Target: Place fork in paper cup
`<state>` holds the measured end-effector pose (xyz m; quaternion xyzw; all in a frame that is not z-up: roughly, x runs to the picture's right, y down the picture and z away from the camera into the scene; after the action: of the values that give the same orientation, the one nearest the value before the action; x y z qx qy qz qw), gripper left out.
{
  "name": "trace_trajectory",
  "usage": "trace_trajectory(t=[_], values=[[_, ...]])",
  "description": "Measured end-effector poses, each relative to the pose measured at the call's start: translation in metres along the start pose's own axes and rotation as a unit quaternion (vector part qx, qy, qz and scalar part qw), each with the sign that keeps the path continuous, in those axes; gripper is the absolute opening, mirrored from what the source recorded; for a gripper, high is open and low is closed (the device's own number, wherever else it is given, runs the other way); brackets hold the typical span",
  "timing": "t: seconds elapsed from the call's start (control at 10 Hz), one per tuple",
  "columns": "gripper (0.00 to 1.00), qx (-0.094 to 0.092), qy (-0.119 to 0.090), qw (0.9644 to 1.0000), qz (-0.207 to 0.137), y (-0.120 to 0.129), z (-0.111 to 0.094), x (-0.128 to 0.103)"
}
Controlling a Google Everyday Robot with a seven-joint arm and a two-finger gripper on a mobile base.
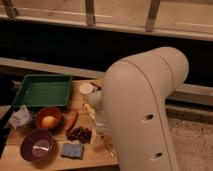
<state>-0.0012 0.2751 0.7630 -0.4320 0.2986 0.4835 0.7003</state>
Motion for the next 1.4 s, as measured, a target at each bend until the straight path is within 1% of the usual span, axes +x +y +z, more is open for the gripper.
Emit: trace_trajectory(t=[0.5,0.7,0.8,0.9,1.0,1.1,1.2,1.3,1.4], values=[[0.8,0.009,0.018,0.9998,-0.01,0.007,0.014,-0.006],[0.8,0.013,0.023,0.9996,-0.009,0.009,0.018,-0.008],[0.79,0.019,0.027,0.9995,-0.002,0.01,0.02,-0.009],[0.74,0.024,0.03,0.9992,0.002,0.011,0.021,-0.01],[0.62,0.033,0.034,0.9989,0.006,0.013,0.023,-0.012],[0.53,0.037,0.036,0.9986,0.01,0.013,0.024,-0.013],[0.41,0.041,0.038,0.9984,0.014,0.013,0.025,-0.014],[0.34,0.042,0.04,0.9981,0.02,0.013,0.026,-0.013],[0.23,0.044,0.04,0.998,0.021,0.014,0.026,-0.014]])
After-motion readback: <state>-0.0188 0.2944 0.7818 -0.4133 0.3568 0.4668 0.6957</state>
